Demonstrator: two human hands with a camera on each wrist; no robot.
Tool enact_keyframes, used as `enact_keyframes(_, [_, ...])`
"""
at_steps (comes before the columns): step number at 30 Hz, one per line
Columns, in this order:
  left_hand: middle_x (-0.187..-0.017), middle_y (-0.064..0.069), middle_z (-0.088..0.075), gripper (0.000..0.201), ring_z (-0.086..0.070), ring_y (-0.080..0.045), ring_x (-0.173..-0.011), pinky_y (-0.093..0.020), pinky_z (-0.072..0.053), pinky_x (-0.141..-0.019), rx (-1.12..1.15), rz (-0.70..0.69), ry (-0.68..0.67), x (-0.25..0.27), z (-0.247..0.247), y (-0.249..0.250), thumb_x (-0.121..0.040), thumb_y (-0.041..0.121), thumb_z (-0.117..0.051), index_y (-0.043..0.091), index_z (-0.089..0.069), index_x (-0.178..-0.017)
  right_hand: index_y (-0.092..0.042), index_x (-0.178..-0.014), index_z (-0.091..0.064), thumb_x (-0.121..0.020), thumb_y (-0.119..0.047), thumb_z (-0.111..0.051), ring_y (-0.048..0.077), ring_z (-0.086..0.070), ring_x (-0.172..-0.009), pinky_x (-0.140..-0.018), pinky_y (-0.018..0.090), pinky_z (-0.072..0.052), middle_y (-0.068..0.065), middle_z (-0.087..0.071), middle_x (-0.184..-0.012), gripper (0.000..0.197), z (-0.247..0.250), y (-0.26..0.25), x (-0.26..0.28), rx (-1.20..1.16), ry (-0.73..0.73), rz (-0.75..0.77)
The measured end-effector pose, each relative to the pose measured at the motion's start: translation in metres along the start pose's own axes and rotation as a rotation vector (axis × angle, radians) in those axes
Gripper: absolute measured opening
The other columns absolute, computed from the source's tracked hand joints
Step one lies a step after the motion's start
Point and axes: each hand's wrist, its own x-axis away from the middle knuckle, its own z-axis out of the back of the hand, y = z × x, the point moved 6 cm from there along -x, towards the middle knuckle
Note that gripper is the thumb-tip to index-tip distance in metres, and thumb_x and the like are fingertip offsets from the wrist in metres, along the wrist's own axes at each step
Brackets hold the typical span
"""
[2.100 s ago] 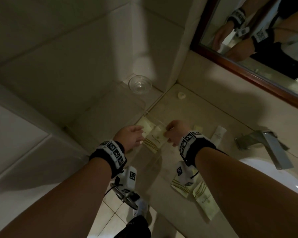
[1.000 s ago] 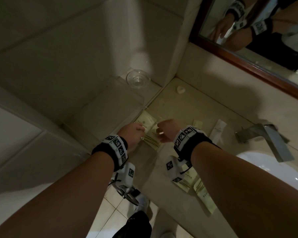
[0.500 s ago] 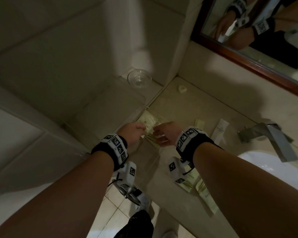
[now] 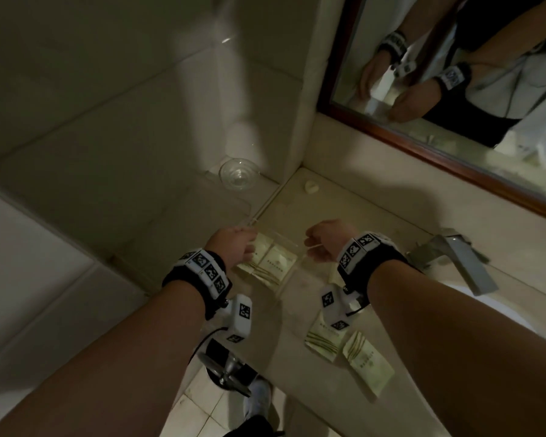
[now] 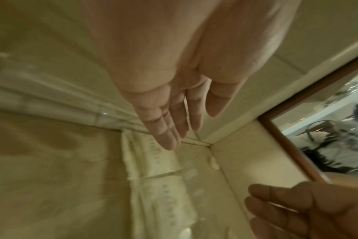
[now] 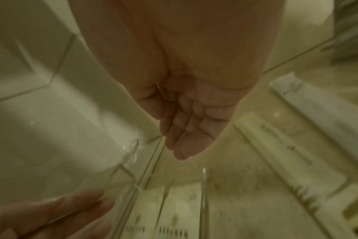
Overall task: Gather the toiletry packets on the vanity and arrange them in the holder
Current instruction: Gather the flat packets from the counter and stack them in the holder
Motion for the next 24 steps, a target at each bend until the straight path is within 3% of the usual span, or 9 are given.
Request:
enact_keyframes(4, [-0.113, -0.012, -0.064, 0.026, -0.063, -0.025, -0.093, -0.037, -0.058, -0.081, 0.019, -0.04, -0.047, 0.009, -0.026, 0.03, -0.097, 0.012, -0.056, 0.003, -0.062, -0.12, -0.004, -0.095, -0.065, -0.097, -0.012, -0.055, 0.027, -0.065, -0.06, -0.064, 0.036, -0.057, 0.011, -0.068, -0.079, 0.012, 0.034, -0.007, 0.018, -0.05, 0.044, 0.041])
enact_keyframes(7, [-0.109, -0.011, -0.064, 0.024, -0.063, -0.024, -0.087, -0.032, -0.056, -0.07, -0.015, -0.083, -0.086, 0.019, -0.057, 0.049, -0.097, 0.012, -0.056, 0.004, -0.062, -0.119, -0.005, -0.095, -0.064, -0.096, -0.013, -0.057, 0.028, -0.064, -0.062, -0.065, 0.037, -0.056, 0.012, -0.067, -0.079, 0.011, 0.069, -0.003, 0.034, -0.08, 0.082, 0.072])
enact_keyframes(11, [-0.101, -0.01, -0.063, 0.013, -0.06, -0.022, -0.081, -0.034, -0.054, -0.073, -0.065, -0.108, -0.183, 0.039, -0.109, 0.063, -0.098, 0.011, -0.053, 0.007, -0.062, -0.107, -0.006, -0.097, -0.065, -0.096, -0.012, -0.056, 0.027, -0.066, -0.061, -0.056, 0.032, -0.055, 0.011, -0.069, -0.081, 0.011, 0.126, 0.01, 0.062, -0.117, 0.18, 0.106])
enact_keyframes(14, [-0.098, -0.01, -0.065, 0.008, -0.061, -0.022, -0.079, -0.038, -0.055, -0.078, -0.112, -0.131, -0.242, 0.056, -0.145, 0.067, -0.098, 0.012, -0.054, 0.013, -0.062, -0.096, -0.01, -0.087, -0.061, -0.096, -0.009, -0.053, 0.024, -0.062, -0.051, -0.045, 0.027, -0.05, 0.011, -0.065, -0.074, 0.013, 0.166, 0.03, 0.084, -0.196, 0.248, 0.099])
enact_keyframes(17, [-0.096, -0.01, -0.066, 0.006, -0.062, -0.022, -0.078, -0.037, -0.056, -0.074, -0.142, -0.146, -0.274, 0.075, -0.174, 0.064, -0.097, 0.012, -0.056, 0.012, -0.062, -0.094, -0.006, -0.084, -0.059, -0.095, -0.007, -0.053, 0.021, -0.053, -0.048, -0.048, 0.025, -0.041, 0.012, -0.058, -0.07, 0.012, 0.192, 0.052, 0.103, -0.256, 0.266, 0.102])
enact_keyframes(20, [-0.095, -0.01, -0.065, 0.007, -0.063, -0.023, -0.08, -0.037, -0.056, -0.073, -0.165, -0.16, -0.301, 0.098, -0.198, 0.051, -0.097, 0.011, -0.057, 0.012, -0.062, -0.092, -0.012, -0.079, -0.053, -0.095, -0.003, -0.047, 0.016, -0.039, -0.048, -0.052, 0.021, -0.029, 0.007, -0.046, -0.062, 0.019, 0.206, 0.081, 0.123, -0.31, 0.242, 0.09])
enact_keyframes(24, [-0.095, -0.011, -0.066, 0.009, -0.063, -0.025, -0.083, -0.035, -0.056, -0.071, -0.193, -0.149, -0.284, 0.128, -0.208, 0.014, -0.095, 0.009, -0.057, 0.007, -0.064, -0.099, -0.014, -0.077, -0.048, -0.092, 0.0, -0.048, 0.014, -0.033, -0.046, -0.049, 0.023, -0.026, 0.005, -0.041, -0.058, 0.021, 0.216, 0.126, 0.142, -0.337, 0.202, 0.065])
